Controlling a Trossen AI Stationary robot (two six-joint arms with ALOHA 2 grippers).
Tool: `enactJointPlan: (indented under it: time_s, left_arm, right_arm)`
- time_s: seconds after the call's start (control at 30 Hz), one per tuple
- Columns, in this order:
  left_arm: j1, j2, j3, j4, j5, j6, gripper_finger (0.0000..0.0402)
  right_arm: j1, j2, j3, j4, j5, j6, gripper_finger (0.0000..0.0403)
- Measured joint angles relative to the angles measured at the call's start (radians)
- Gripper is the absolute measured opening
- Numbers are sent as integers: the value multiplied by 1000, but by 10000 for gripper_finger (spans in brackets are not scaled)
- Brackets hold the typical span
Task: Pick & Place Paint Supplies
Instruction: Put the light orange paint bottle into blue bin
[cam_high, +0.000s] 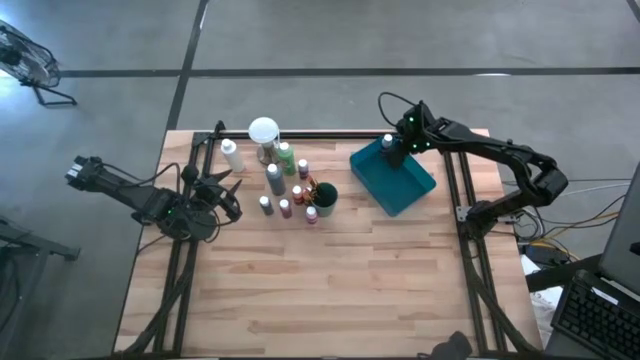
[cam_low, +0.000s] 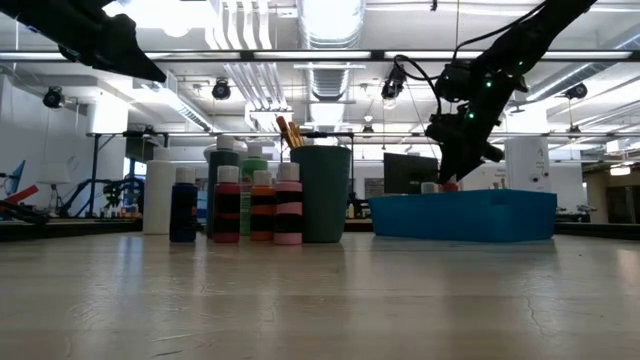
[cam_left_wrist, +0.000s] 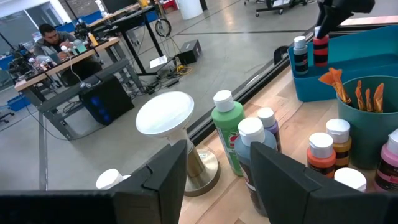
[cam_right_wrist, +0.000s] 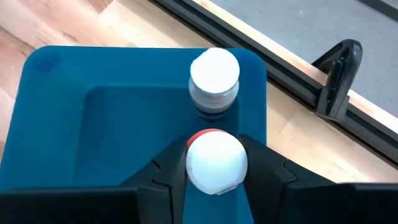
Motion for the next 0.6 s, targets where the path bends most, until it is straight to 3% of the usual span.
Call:
enactJointPlan:
  time_s: [0.6]
  left_arm:
    - [0,0,0,0,0,0,181]
  right_arm:
    - [-5,32,-32,48,6,-12,113]
